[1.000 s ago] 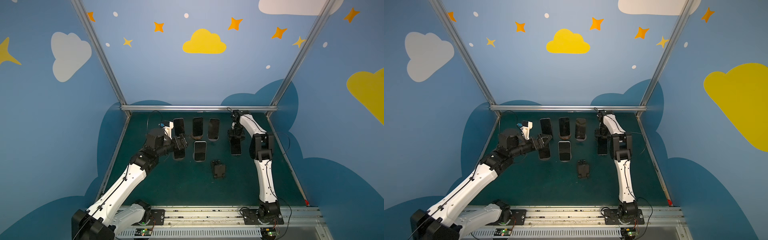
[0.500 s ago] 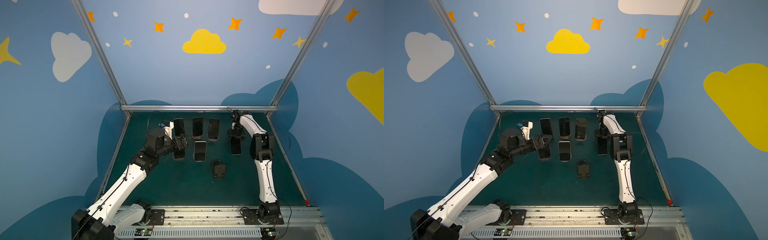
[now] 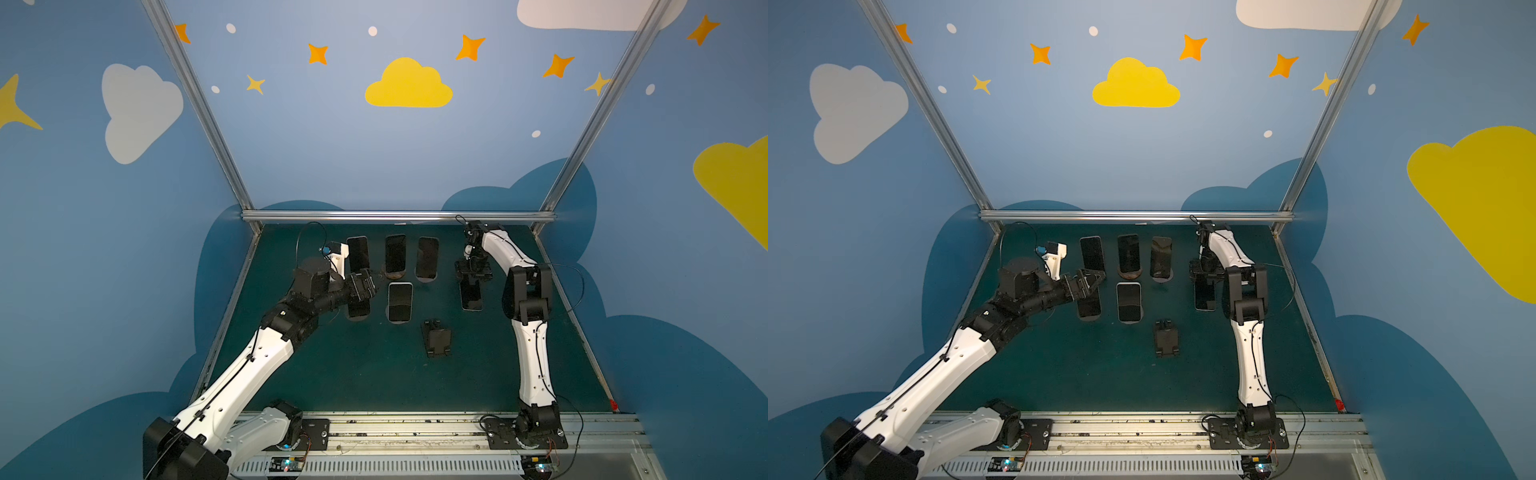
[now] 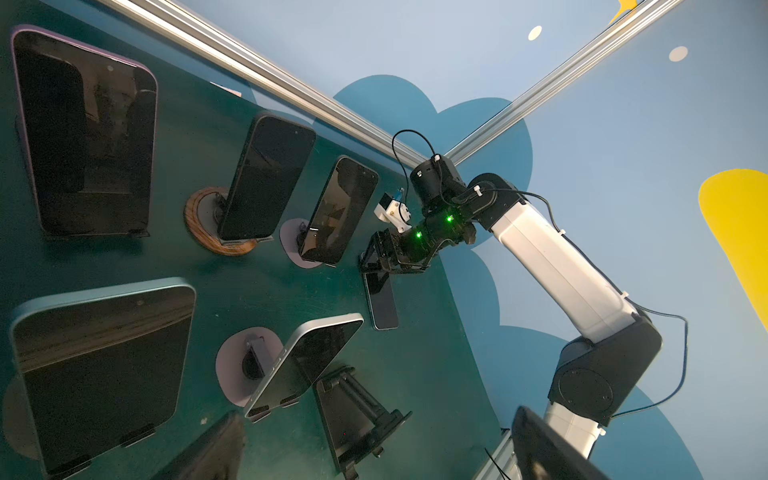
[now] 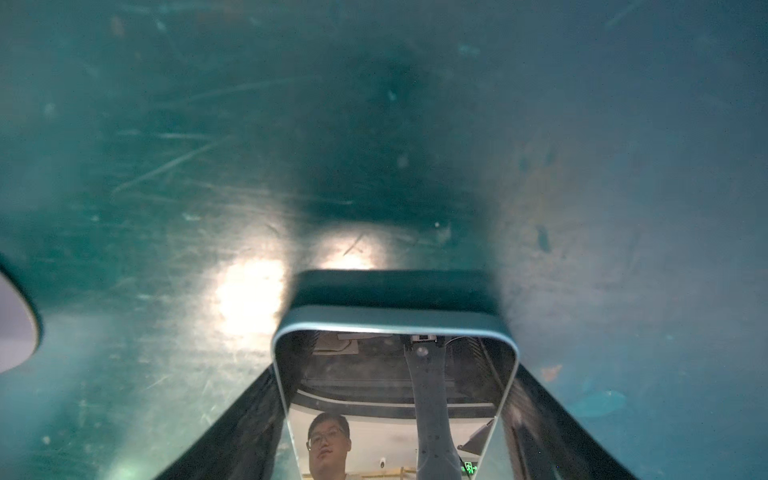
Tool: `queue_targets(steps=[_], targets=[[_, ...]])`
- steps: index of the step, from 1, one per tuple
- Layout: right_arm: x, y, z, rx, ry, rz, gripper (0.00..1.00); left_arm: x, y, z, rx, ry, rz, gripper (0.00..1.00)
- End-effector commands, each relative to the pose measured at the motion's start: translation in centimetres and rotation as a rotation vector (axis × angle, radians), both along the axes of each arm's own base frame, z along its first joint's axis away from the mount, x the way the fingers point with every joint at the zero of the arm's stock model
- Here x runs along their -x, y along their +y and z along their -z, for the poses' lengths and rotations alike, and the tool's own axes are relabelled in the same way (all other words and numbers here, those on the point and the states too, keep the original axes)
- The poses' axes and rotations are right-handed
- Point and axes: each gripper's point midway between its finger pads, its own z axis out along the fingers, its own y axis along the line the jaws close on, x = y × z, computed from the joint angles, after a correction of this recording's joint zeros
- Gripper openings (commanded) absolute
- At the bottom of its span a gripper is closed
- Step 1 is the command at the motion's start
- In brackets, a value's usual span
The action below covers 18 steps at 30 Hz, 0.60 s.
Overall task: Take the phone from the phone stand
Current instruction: 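Set the light-blue phone flat on the table and open the right gripper, then raise the right gripper while the left gripper swings to the black stand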
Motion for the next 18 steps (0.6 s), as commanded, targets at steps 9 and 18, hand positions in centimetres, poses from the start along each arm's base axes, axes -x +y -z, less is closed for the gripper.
queue_targets(steps=[9, 18], targets=[[-0.3, -1.2, -9.5, 0.029, -0.169, 0.068, 0.86, -0.3, 0.8, -1.1, -0.02, -0.072, -0.041, 1.0], [5.6, 0.5, -15.2, 0.006, -0.35, 0.118, 0.88, -1.0, 3.4, -0.1, -0.111, -0.092, -0.21, 1.0]])
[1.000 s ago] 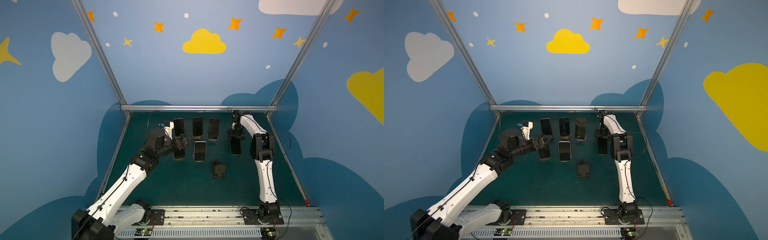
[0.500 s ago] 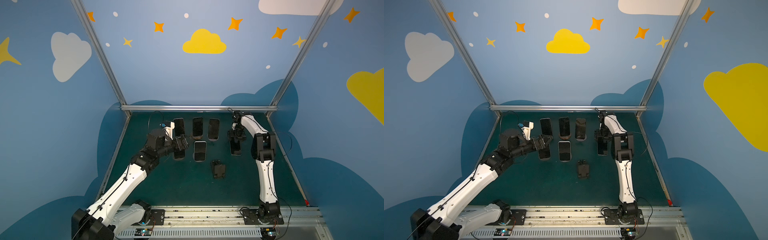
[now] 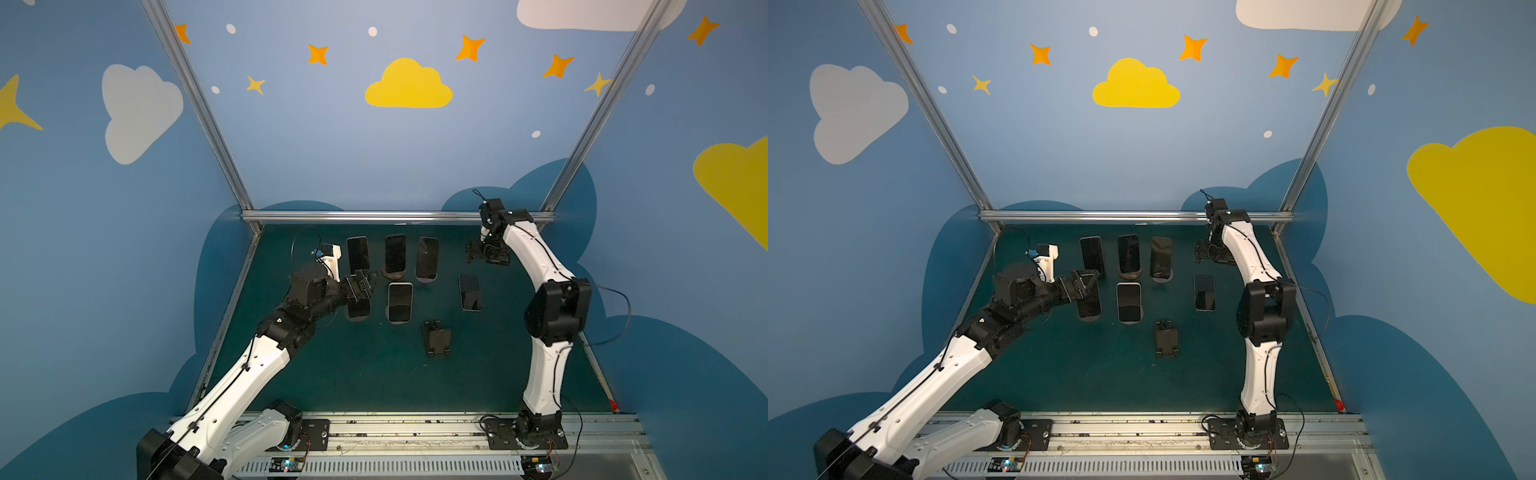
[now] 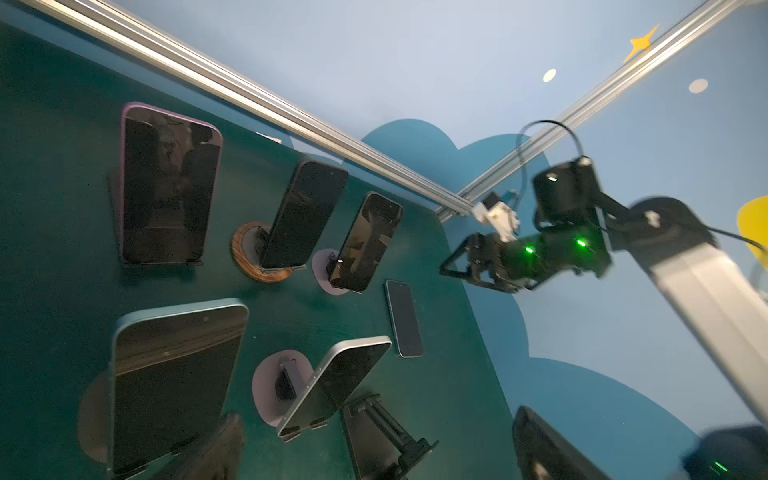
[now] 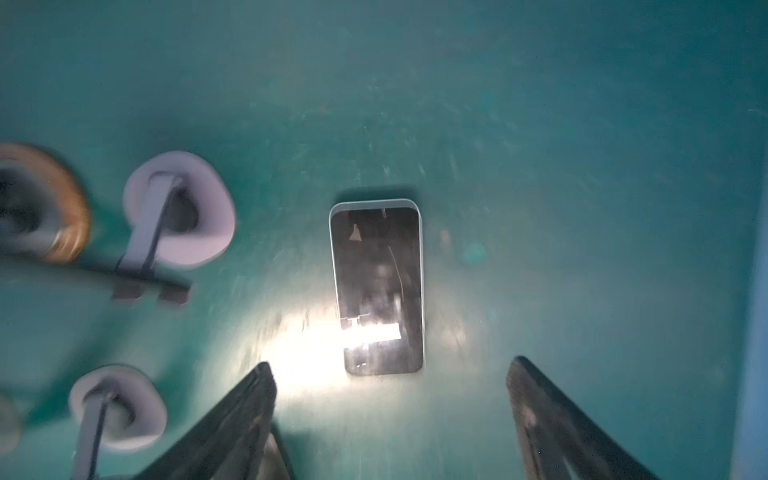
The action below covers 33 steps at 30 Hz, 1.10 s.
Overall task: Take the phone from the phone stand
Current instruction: 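Raise the right gripper while the left gripper swings to the black stand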
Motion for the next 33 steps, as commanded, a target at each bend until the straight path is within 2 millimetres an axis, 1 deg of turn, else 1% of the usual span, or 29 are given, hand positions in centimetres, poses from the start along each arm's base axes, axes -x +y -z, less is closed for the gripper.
queue_targets(steps=[1, 3, 5, 6, 7, 8, 10, 11, 13, 15, 17, 20, 22, 25, 28, 33], targets=[[3.3, 1.3, -0.7, 0.001, -0.058, 0.019, 0.88, 0.0, 1.0, 0.0, -0.062, -0.028, -0.071, 1.0], [5.5, 0.4, -1.2, 0.009, -0.081, 0.037, 0.88, 0.5, 1.2, -0.2, -0.076, -0.05, -0.096, 1.0], [7.2, -0.4, -1.8, -0.002, -0.129, 0.042, 0.88, 1.0, 1.6, 0.0, -0.08, -0.056, -0.129, 1.0], [8.0, -0.8, -1.8, -0.012, -0.154, 0.047, 0.88, 1.4, 1.7, 0.1, -0.082, -0.056, -0.14, 1.0], [8.6, -1.0, -2.1, -0.032, -0.184, 0.05, 0.88, 1.8, 1.7, 0.1, -0.088, -0.058, -0.145, 1.0], [9.2, -1.2, -2.0, -0.049, -0.209, 0.044, 0.88, 2.3, 1.5, 0.1, -0.104, -0.065, -0.146, 1.0], [9.7, -1.7, -2.2, -0.061, -0.295, 0.055, 0.88, 3.2, 0.7, 0.2, -0.156, -0.087, -0.143, 1.0], [9.7, -1.9, -2.1, -0.073, -0.345, 0.073, 0.88, 3.7, 0.1, 0.1, -0.191, -0.106, -0.139, 1.0], [9.5, -2.0, -2.5, -0.084, -0.459, 0.053, 0.88, 4.4, -1.4, 0.5, -0.26, -0.116, -0.117, 1.0], [9.1, -2.0, -3.8, -0.111, -0.585, 0.042, 0.88, 4.8, -3.1, 1.2, -0.305, -0.109, -0.099, 1.0], [9.4, -2.5, -4.7, -0.119, -0.637, 0.065, 0.88, 5.6, -5.5, 2.0, -0.336, -0.106, -0.066, 1.0], [9.7, -2.7, -4.7, -0.128, -0.647, 0.074, 0.88, 6.9, -8.7, 3.0, -0.375, -0.092, -0.031, 1.0], [9.6, -2.5, -4.5, -0.142, -0.647, 0.073, 0.88, 7.6, -10.6, 4.4, -0.396, -0.038, -0.013, 1.0], [9.8, -2.5, -4.4, -0.147, -0.638, 0.078, 0.88, 8.4, -12.1, 6.8, -0.426, 0.049, -0.041, 1.0], [9.9, -2.8, -4.5, -0.138, -0.646, 0.085, 0.88, 9.3, -14.2, 9.1, -0.386, 0.134, -0.05, 1.0], [10.1, -3.3, -4.9, -0.126, -0.666, 0.097, 0.88, 10.2, -16.4, 10.6, -0.373, 0.199, -0.128, 1.0]])
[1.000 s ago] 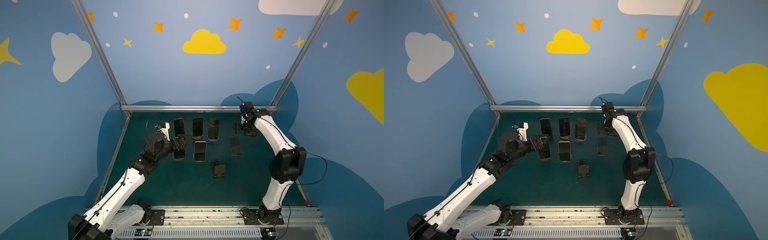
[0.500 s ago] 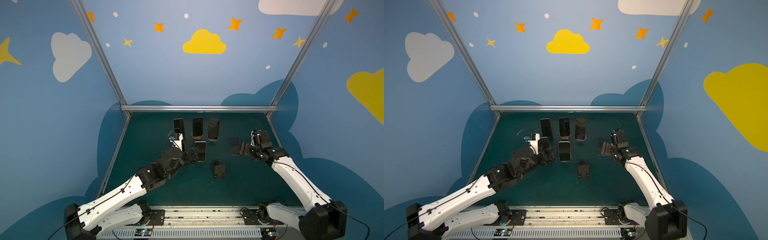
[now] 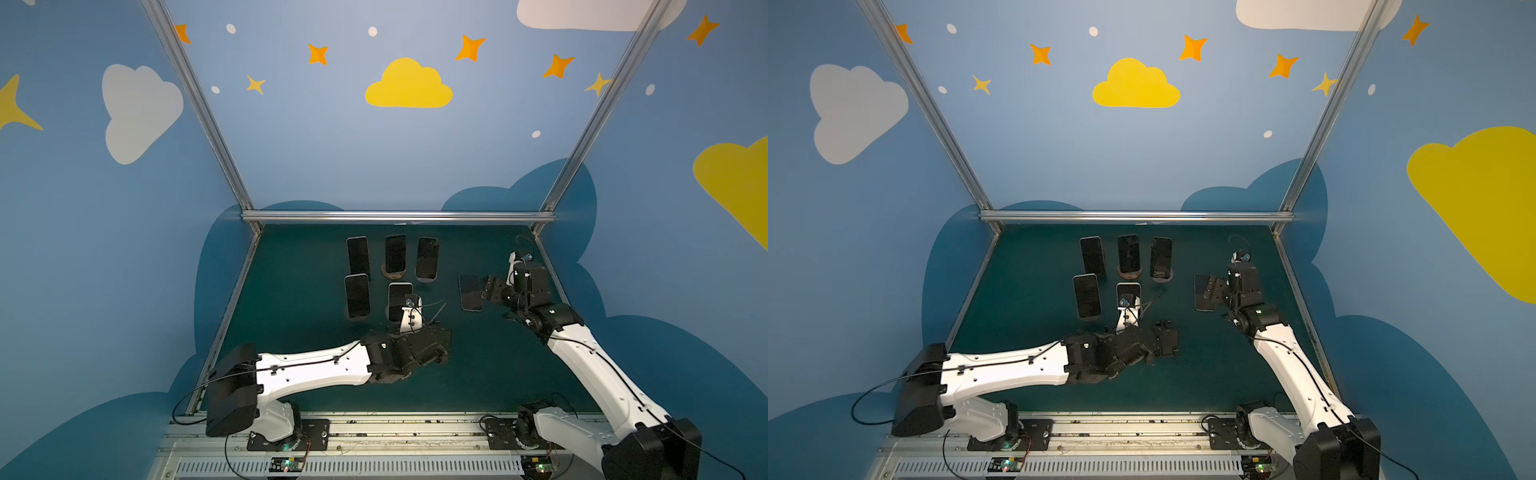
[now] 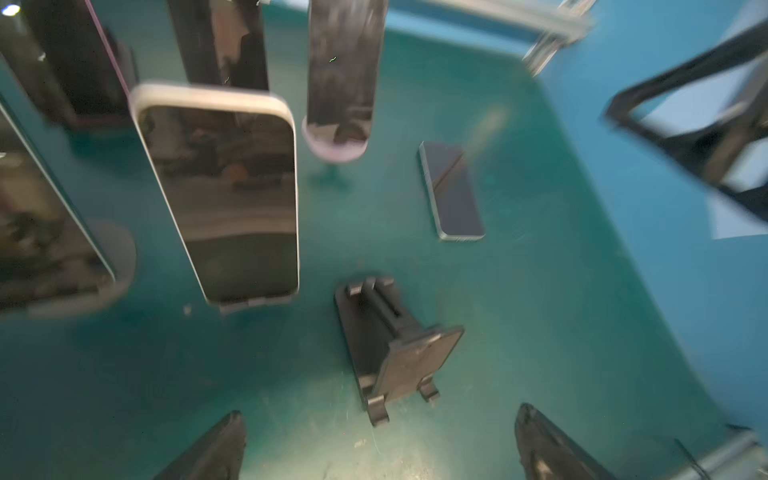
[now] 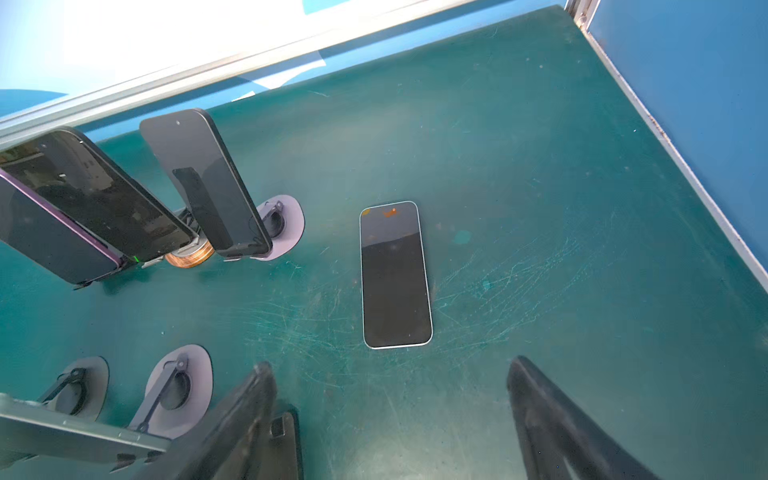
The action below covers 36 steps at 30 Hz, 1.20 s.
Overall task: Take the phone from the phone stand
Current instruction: 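Raise the right gripper while the left gripper swings to the black stand, then close the left gripper on the empty black folding stand and lift it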
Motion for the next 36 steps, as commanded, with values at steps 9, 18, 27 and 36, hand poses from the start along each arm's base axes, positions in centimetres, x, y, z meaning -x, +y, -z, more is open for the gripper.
queue_targets(steps=[9, 18, 27, 36], targets=[[0.3, -0.8, -1.2, -0.002, -0.055, 0.036, 0.88, 1.1, -3.3, 3.9, -0.123, 0.113, -0.24, 1.0], [0.5, -0.9, -1.3, -0.004, -0.067, 0.038, 0.88, -0.1, -3.4, 5.8, -0.287, 0.051, -0.305, 1.0], [0.4, -0.8, -1.1, -0.01, -0.067, 0.034, 0.88, -1.6, -5.3, 8.1, -0.305, 0.102, -0.202, 1.0], [0.4, -0.9, -1.0, -0.015, -0.069, 0.035, 0.88, -2.7, -6.0, 9.0, -0.32, 0.143, -0.172, 1.0]])
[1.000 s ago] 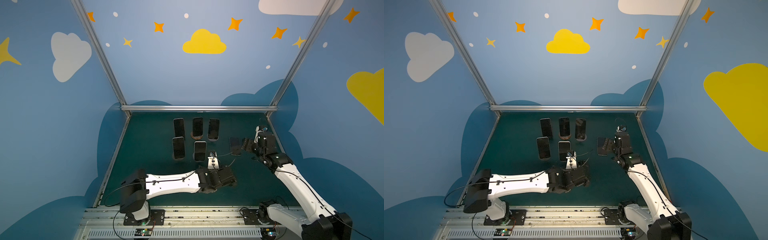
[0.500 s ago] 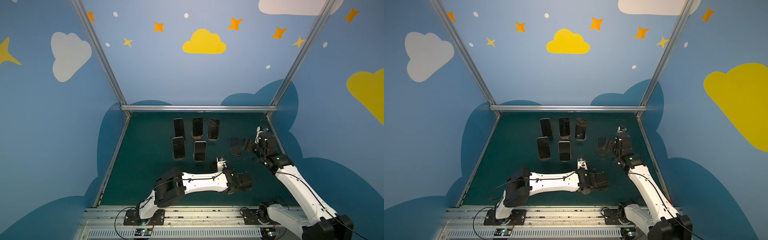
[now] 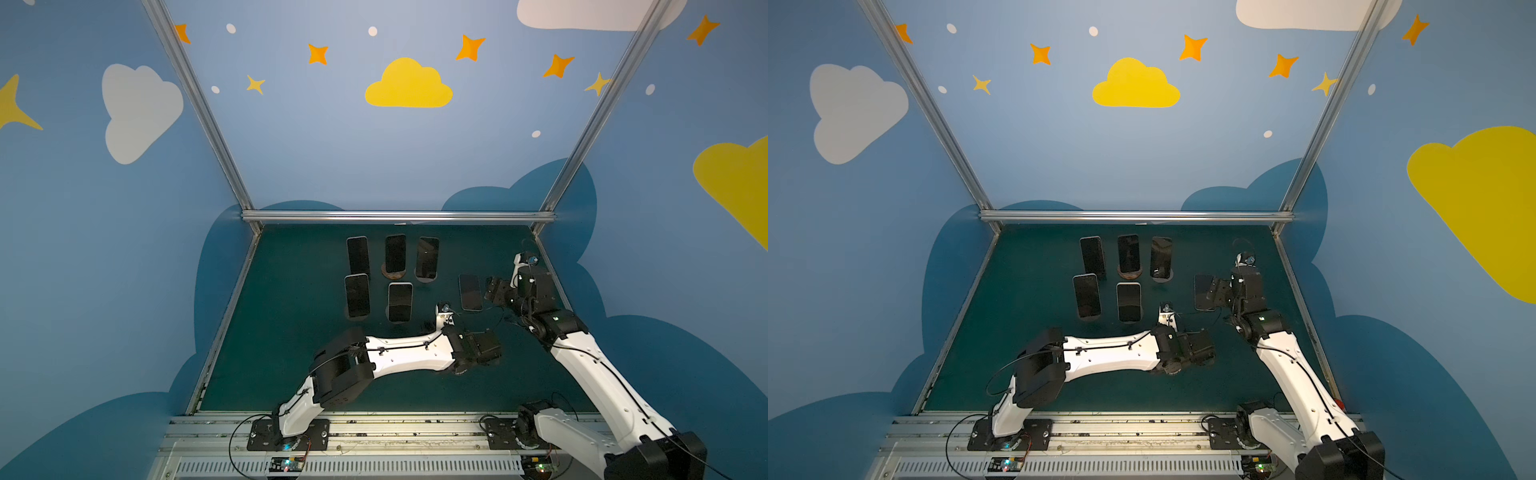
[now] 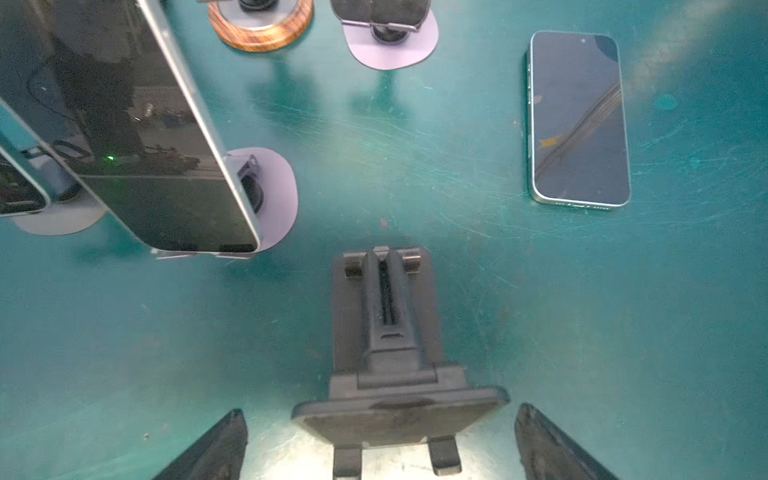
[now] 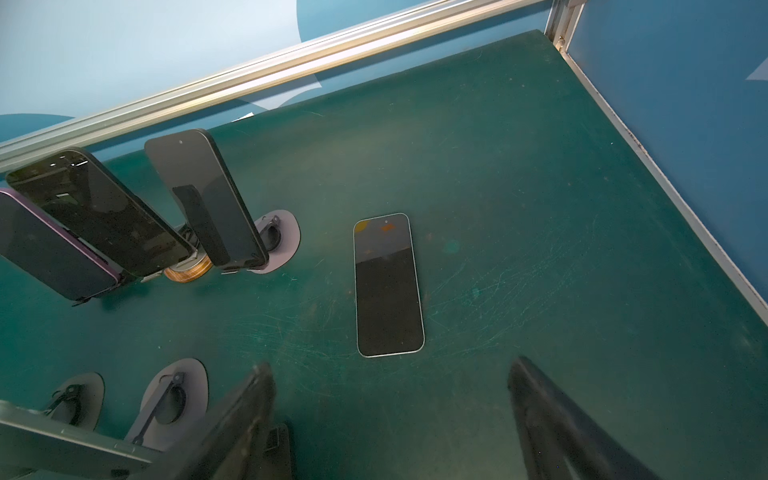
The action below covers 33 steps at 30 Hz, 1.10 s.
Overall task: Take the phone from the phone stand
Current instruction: 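Close the left gripper on the empty black folding stand and lift it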
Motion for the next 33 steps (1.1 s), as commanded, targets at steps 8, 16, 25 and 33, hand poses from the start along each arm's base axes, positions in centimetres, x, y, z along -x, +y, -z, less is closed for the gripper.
queue_targets(steps=[8, 16, 25, 33], targets=[[0.1, -0.6, -0.5, -0.014, -0.035, 0.024, 0.88, -0.8, -1.2, 2.3, -0.047, 0.061, 0.04, 1.0], [0.3, -0.6, -0.7, -0.027, -0.052, 0.023, 0.88, -2.0, -0.6, 2.0, -0.033, 0.038, 0.011, 0.94], [0.3, -0.5, -0.9, -0.037, -0.057, 0.018, 0.88, -2.2, -0.3, 1.6, -0.049, -0.03, 0.032, 0.74], [0.5, -0.4, -0.8, -0.048, -0.06, 0.013, 0.88, -1.5, -0.6, -0.3, -0.086, -0.095, 0.096, 0.58]])
